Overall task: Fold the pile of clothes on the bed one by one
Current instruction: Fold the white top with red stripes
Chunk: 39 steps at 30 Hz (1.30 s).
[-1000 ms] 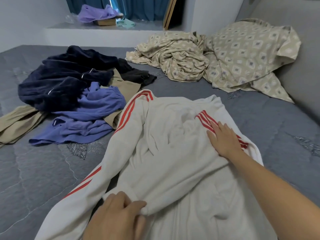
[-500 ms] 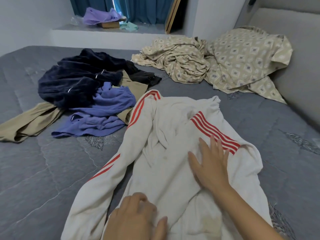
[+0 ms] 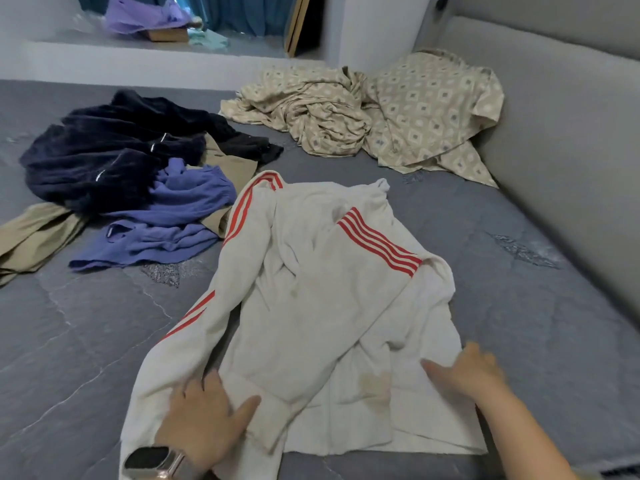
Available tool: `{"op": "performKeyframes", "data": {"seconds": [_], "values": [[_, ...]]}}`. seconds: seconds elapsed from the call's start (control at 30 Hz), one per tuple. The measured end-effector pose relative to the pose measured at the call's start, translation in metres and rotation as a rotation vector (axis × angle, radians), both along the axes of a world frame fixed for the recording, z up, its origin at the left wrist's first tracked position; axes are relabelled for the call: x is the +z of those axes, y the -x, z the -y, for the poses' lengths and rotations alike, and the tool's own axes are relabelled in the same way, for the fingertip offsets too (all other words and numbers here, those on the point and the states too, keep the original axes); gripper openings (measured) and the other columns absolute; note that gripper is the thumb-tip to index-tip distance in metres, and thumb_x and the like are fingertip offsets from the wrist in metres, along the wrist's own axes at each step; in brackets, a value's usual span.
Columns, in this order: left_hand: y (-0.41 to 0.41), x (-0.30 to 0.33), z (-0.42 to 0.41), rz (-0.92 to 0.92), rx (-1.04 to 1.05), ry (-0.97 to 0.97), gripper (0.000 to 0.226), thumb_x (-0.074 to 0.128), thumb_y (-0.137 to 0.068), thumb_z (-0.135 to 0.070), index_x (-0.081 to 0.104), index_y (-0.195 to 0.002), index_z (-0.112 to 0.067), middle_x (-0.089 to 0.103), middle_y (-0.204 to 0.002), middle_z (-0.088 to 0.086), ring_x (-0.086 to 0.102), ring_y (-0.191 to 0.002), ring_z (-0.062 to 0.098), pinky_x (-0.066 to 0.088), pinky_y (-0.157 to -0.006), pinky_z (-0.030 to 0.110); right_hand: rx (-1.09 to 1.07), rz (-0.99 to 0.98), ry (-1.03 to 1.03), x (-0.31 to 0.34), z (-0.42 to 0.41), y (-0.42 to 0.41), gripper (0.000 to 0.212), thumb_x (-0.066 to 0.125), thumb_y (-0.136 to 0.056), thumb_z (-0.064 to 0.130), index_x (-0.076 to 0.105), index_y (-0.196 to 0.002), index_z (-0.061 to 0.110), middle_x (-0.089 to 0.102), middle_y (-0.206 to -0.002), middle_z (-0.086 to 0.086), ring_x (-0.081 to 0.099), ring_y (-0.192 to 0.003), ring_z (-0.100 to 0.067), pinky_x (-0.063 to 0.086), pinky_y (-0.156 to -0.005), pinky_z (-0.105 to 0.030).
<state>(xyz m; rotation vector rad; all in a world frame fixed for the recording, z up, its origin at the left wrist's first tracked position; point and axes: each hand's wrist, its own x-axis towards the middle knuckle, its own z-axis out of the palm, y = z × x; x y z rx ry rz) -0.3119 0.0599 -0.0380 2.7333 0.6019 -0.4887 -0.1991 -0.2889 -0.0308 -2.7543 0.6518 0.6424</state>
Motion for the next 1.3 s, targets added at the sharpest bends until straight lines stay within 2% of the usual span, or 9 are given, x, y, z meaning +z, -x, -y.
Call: {"op": "performKeyframes", "data": {"seconds": [0.1,0.2,0.4,0.5,0.73,0.9,1.03,1.1,1.3], "values": [[0.005,-0.004,0.000,-0.008,0.011,0.104,0.131,0.045,-0.056,-0.092,0.001,-0.149,-0.011,0.025,-0.149,0.014,0.031,-0.133,0.033,0.030,-0.108,0.039,0.027,-0.054,-0.151,-0.012,0.010,0.010,0.118,0.065,-0.069,0.071,0.010,-0.150,0.005,0.023,-0.154,-0.013,0.030,-0.139,-0.031,0.032,-0.111,-0.039],[0.018,-0.007,0.004,0.012,-0.124,0.161,0.154,0.042,-0.027,-0.102,-0.018,-0.148,-0.029,0.018,-0.152,0.006,0.030,-0.131,0.029,0.027,-0.107,0.036,0.146,0.125,-0.311,-0.009,-0.001,0.031,0.097,0.068,-0.071,0.063,0.027,-0.146,0.016,0.044,-0.142,0.001,0.046,-0.129,-0.024,0.041,-0.093,-0.028],[0.048,0.000,0.014,0.302,0.017,0.219,0.070,0.058,-0.067,-0.050,0.048,-0.132,-0.024,0.063,-0.090,-0.004,0.057,-0.098,0.025,0.038,-0.074,0.030,0.105,0.337,-0.530,0.000,0.003,0.066,0.048,0.064,-0.088,0.013,0.048,-0.132,0.008,0.057,-0.129,-0.009,0.052,-0.120,-0.026,0.030,-0.074,-0.020],[0.053,0.004,0.012,0.439,0.167,0.290,0.039,0.066,-0.083,-0.015,0.059,-0.121,-0.021,0.068,-0.105,0.006,0.062,-0.099,0.030,0.041,-0.074,0.030,-0.108,0.483,-0.657,0.014,0.027,0.065,0.042,0.063,-0.088,0.008,0.054,-0.128,0.005,0.060,-0.123,-0.015,0.056,-0.107,-0.029,0.038,-0.080,-0.028],[0.060,0.004,0.016,0.449,0.265,0.326,0.032,0.063,-0.087,-0.017,0.061,-0.119,-0.019,0.065,-0.122,0.007,0.058,-0.112,0.030,0.043,-0.088,0.034,-0.020,0.680,-0.268,0.000,0.066,0.057,0.032,0.071,-0.081,0.018,0.064,-0.112,0.022,0.063,-0.113,-0.014,0.053,-0.108,-0.036,0.036,-0.085,-0.035],[0.054,-0.003,0.021,0.405,0.296,0.271,0.035,0.051,-0.091,-0.006,0.058,-0.124,-0.016,0.062,-0.125,0.013,0.055,-0.116,0.034,0.040,-0.093,0.036,0.604,0.186,-0.170,-0.006,0.037,0.067,0.074,0.070,-0.061,0.066,0.050,-0.127,0.039,0.046,-0.129,0.009,0.035,-0.128,-0.021,0.035,-0.102,-0.037],[0.052,-0.005,0.021,0.379,0.321,0.273,0.035,0.048,-0.092,-0.005,0.057,-0.125,-0.015,0.061,-0.125,0.014,0.053,-0.117,0.035,0.039,-0.093,0.035,0.606,0.268,-0.047,-0.008,0.029,0.070,0.040,0.058,-0.086,0.023,0.049,-0.123,0.034,0.049,-0.124,0.004,0.040,-0.125,-0.023,0.038,-0.094,-0.035],[0.051,-0.006,0.019,0.379,0.321,0.271,0.034,0.048,-0.093,-0.006,0.056,-0.125,-0.016,0.061,-0.125,0.015,0.054,-0.115,0.035,0.040,-0.092,0.035,0.554,0.297,-0.109,-0.008,0.034,0.068,0.050,0.042,-0.085,0.000,0.055,-0.122,0.030,0.051,-0.123,0.000,0.047,-0.118,-0.024,0.043,-0.088,-0.032],[0.049,-0.006,0.014,0.353,0.318,0.242,0.034,0.047,-0.091,-0.005,0.057,-0.122,-0.014,0.061,-0.121,0.021,0.054,-0.110,0.039,0.041,-0.088,0.037,0.212,0.400,-0.138,0.008,0.076,0.066,0.048,0.037,-0.092,-0.002,0.068,-0.115,0.027,0.047,-0.093,0.009,0.047,-0.072,-0.016,0.034,-0.053,-0.029]]}}
